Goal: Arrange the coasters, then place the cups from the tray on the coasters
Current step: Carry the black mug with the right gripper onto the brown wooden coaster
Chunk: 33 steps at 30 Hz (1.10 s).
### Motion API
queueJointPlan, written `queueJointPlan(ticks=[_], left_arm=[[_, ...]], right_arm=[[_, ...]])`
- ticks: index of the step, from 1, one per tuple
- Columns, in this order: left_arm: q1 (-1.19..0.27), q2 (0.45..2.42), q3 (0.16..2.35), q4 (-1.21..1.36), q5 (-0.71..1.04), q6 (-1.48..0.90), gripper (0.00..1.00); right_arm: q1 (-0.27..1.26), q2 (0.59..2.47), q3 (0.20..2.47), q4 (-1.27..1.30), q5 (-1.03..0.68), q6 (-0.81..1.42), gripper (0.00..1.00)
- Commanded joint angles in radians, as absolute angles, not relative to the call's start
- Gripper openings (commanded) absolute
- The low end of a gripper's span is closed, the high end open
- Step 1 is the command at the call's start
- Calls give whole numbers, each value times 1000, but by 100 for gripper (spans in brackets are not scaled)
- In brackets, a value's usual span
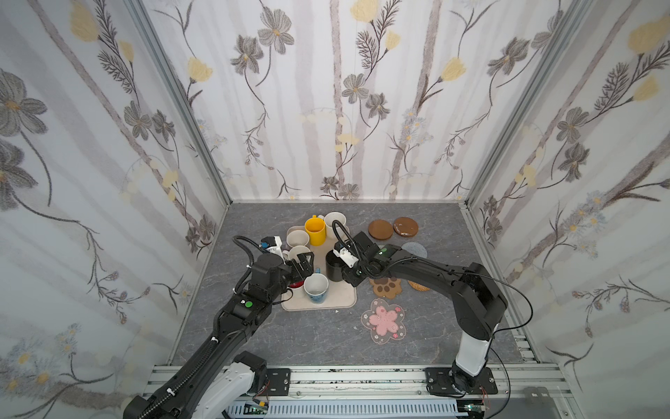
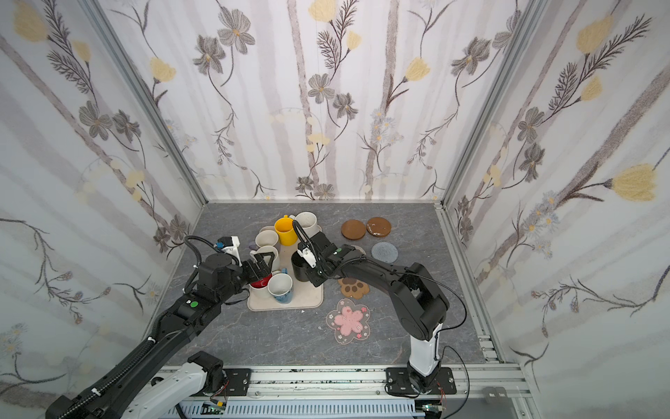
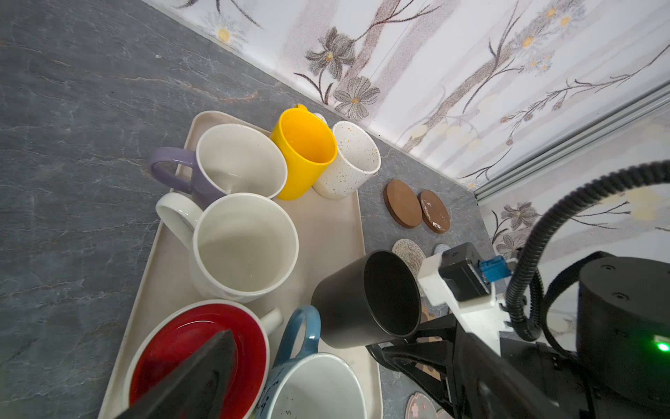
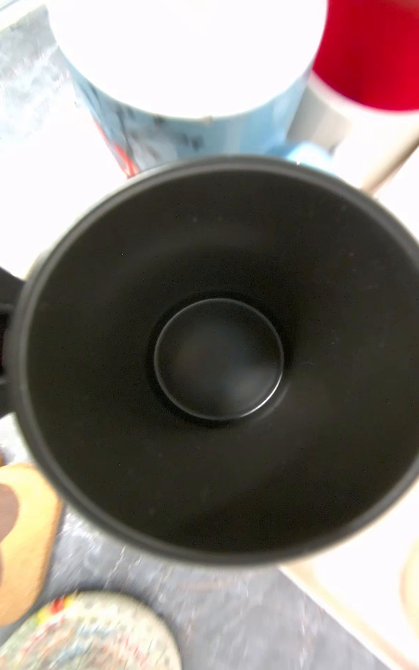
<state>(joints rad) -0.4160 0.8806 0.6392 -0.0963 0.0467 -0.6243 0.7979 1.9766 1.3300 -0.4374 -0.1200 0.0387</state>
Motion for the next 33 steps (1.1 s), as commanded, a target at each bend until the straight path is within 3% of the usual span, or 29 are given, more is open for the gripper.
queueJointPlan(ticks=[1,8,18,33], left_arm=[[-414,910,674,-117,68,-618,100],[-446,958,716,-148,85,-638,100],[-540,1122,832,-172,33,-605,100],[-548,1158,844,-183,-29,-532,100]], right_arm=[[799,1911,1296,-346,-96,61,0],[780,1764,1173,-325,-52,109,0],[628,1650,1106,-285,-56,202,0],[468,1928,1437,-366,53,233,0]])
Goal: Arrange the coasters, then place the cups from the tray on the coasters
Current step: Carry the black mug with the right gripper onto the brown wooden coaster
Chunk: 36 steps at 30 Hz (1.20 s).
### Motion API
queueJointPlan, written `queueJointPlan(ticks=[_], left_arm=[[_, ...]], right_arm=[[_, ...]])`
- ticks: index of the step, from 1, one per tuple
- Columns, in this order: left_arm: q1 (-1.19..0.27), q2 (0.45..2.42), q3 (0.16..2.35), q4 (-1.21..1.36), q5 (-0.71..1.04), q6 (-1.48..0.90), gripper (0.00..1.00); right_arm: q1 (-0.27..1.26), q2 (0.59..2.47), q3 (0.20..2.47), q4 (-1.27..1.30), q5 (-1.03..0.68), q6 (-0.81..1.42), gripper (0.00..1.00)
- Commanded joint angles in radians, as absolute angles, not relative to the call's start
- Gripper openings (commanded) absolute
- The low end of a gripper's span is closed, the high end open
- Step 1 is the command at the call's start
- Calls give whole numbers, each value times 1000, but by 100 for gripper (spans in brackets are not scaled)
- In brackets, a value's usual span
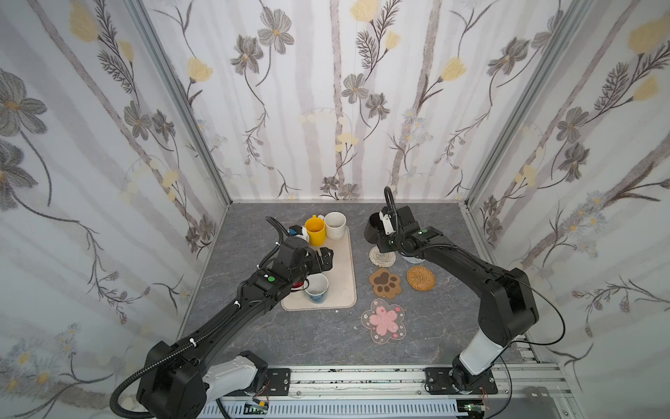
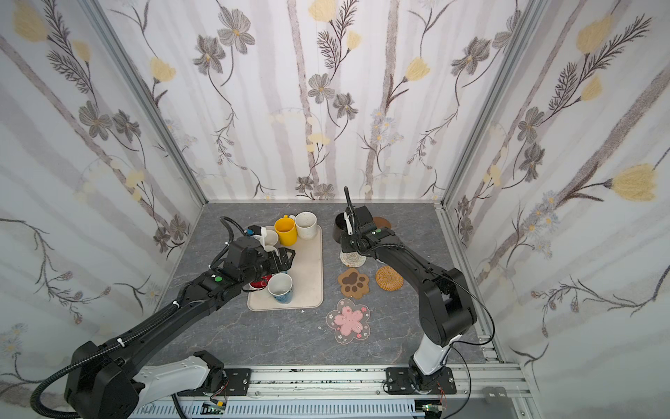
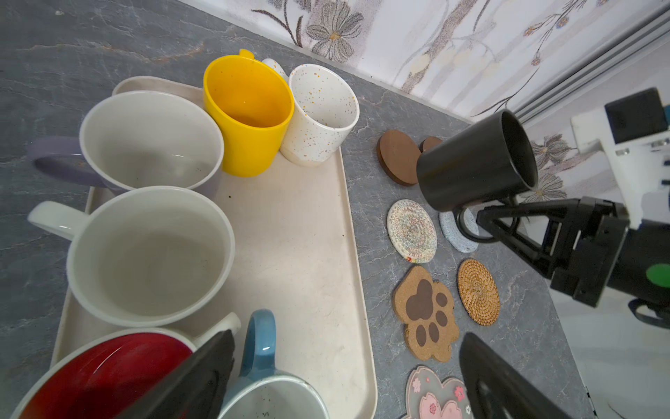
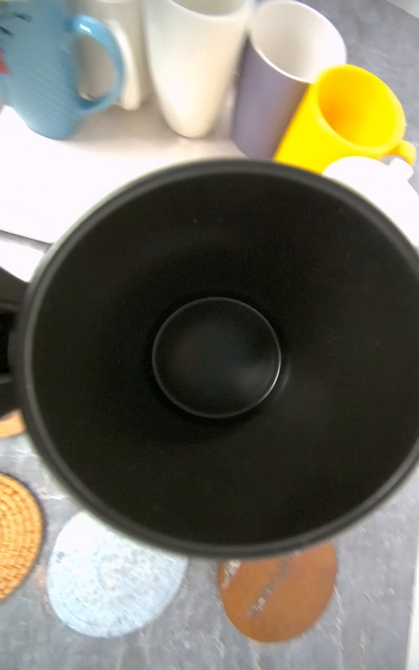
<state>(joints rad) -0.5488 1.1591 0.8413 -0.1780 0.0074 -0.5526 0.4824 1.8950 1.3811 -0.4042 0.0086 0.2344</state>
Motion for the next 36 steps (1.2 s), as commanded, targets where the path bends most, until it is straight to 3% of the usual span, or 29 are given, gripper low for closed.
queueJointPlan(ticks=[1,14,36], left_arm=[[-549,1159,847,-183,-38,-531,100],[-542,1228,876,-179,-108,-475,100],[-523,1226,839,-166,-94,-464,100]], right_arm=[[457,1952,1467,-378,58,229,0],[371,2197,1763,-471,37,190,0],[358,2341,1829,-476,62,189,0]])
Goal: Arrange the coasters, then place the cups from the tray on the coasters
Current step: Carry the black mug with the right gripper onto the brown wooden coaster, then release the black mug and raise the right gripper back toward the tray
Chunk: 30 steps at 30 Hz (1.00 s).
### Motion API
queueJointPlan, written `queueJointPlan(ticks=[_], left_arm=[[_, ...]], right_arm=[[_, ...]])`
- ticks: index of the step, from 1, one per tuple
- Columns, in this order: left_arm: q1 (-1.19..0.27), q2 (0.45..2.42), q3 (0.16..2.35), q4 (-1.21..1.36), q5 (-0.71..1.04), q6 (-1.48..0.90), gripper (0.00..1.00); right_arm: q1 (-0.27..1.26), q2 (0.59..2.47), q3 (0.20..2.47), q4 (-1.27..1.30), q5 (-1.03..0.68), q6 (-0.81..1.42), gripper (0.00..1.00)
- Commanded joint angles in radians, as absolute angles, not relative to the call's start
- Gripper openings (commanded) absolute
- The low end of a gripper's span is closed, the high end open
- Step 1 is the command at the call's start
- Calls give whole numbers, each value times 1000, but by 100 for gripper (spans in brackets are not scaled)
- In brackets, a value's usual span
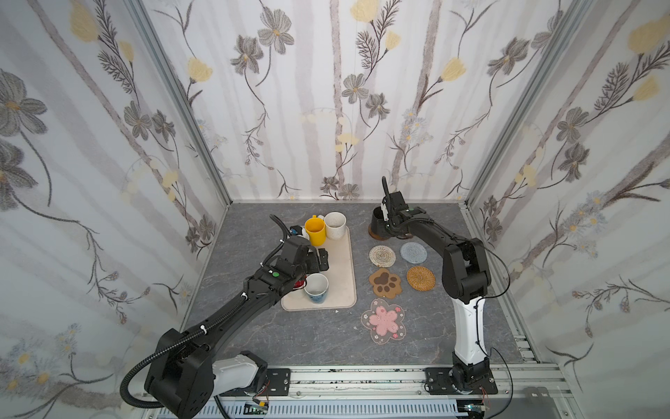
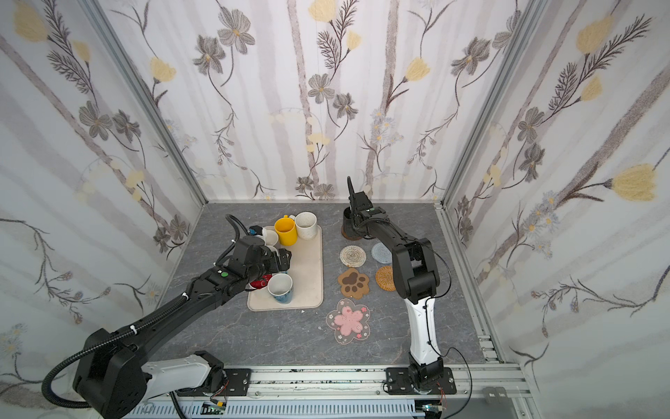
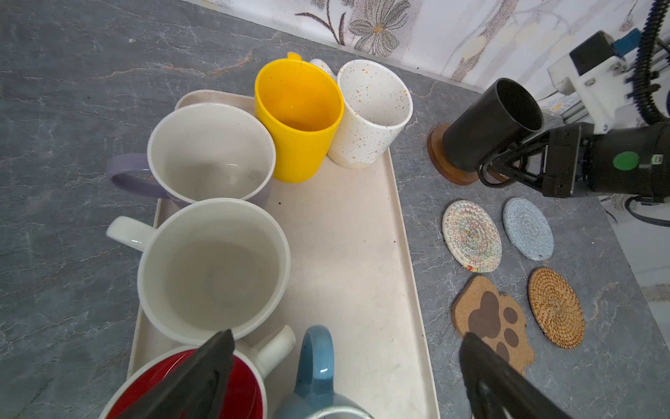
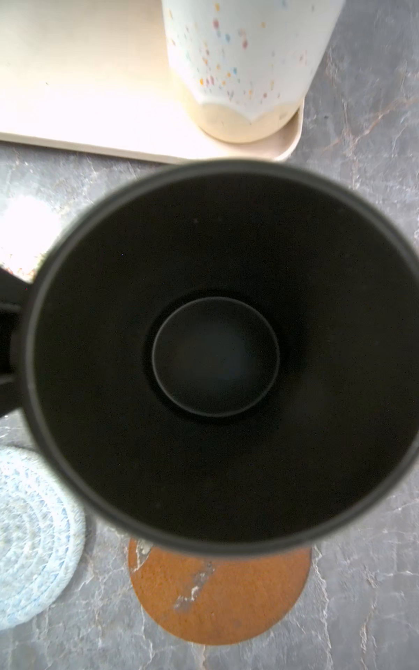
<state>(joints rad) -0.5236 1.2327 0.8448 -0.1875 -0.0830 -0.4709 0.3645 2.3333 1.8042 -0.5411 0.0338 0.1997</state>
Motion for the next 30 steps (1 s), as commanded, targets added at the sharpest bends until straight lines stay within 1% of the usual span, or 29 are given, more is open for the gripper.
queueJointPlan(ticks=[1,7,8,15,19,21,22,24,25,30], left_arm=[[-523,1224,838,-166,-94,-463,100],[-523,1221,838,-166,-97,-462,100],[-523,1220,838,-166,-97,-460,100],[-521,1203,836,-169,-100,-463,100],[-522,1176,822,-176,-94,-472,100],[-522,1159,816,-186,-91,-475,98],[-521,1152,815,-195,-89,-477,97],[-518,1139,810,-219,-88,-480,89],[-515,1136,807,-230,-86,-485,85],[-486,1088,755,-264,-39,-527,53]], right_arm=[[355,2346,1833,-477,61,189,0],[344,2362,1831,-479,35,190,0],[345,2362,1828,-480,29,190,5],[353,2344,1780,-454,10,190,24],[357,2344,1779,-453,6,190,42],[357,2338,1778,-454,10,190,52],[357,2333,1777,-453,12,192,59],[357,2320,1778,-451,10,195,71],[358,2313,1778,-450,10,196,74],[366,2266,1772,-454,10,193,82]])
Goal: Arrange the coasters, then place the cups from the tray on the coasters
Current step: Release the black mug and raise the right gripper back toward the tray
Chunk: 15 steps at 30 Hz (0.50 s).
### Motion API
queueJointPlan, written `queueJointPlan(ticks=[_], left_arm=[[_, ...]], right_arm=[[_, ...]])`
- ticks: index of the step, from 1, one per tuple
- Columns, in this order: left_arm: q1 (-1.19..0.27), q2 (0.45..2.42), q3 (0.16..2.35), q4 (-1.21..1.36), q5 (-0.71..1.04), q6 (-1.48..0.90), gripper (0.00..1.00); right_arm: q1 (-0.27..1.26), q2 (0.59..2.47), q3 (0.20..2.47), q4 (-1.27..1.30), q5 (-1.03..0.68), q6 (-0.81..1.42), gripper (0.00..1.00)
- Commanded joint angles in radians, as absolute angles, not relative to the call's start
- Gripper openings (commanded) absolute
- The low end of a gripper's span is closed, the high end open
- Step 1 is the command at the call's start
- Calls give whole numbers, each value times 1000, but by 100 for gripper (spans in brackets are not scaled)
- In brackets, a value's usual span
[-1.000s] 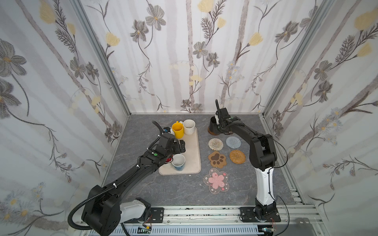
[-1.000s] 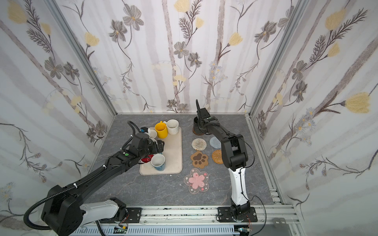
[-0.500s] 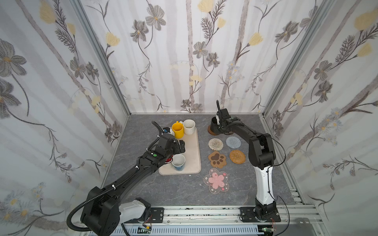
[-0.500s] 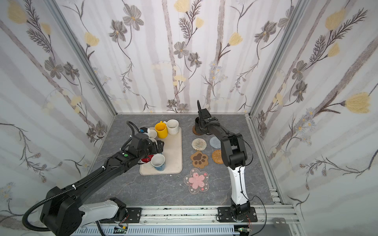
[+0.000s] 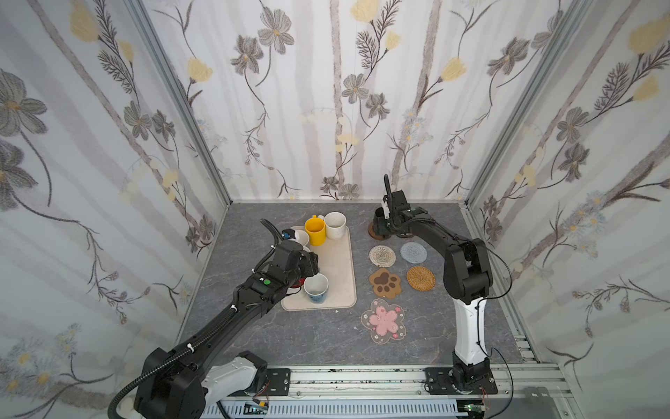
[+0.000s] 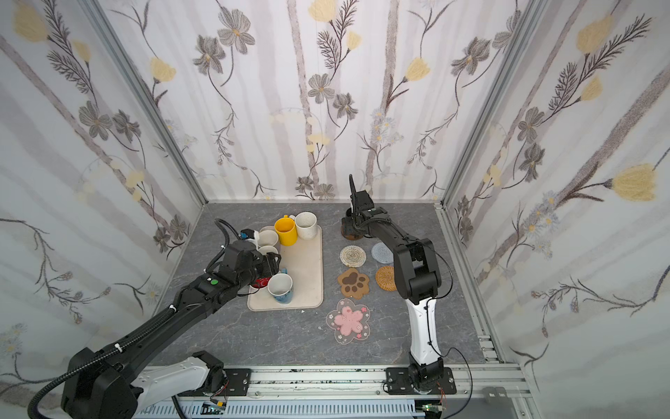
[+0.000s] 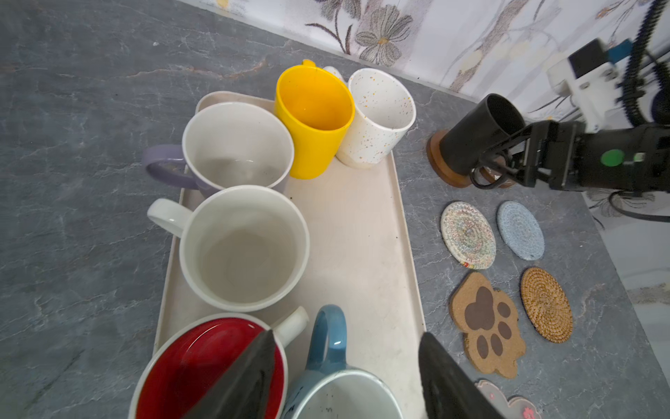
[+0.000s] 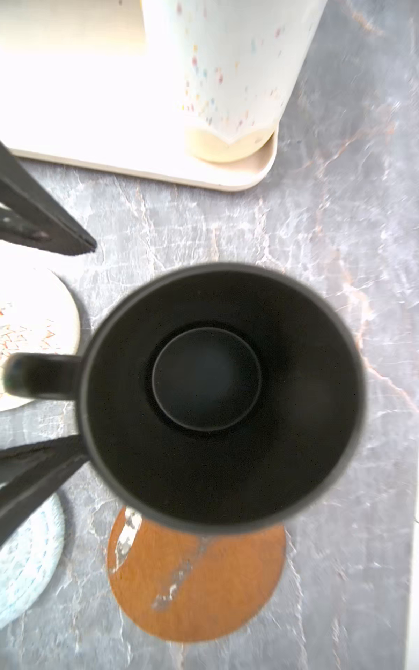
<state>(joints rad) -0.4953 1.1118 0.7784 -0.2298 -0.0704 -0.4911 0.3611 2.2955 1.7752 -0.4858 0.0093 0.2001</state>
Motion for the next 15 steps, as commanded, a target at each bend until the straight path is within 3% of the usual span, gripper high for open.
queueJointPlan(ticks=[1,7,10,15], left_arm=[[-485,1076,742,-268,-35,-535,48],[-476,990,672,-294,-20,-574,22],[-476,966,635,-302,-11,-596,0],[-476,923,568,-305,-27,-636,0]], right_arm=[[365,2256,1768,-454,12,194,83],[372,2190,1727,-449,14,193,85],[376,2156,1704,-444,14,193,84],[394,2084,1657,-421,19,199,83]])
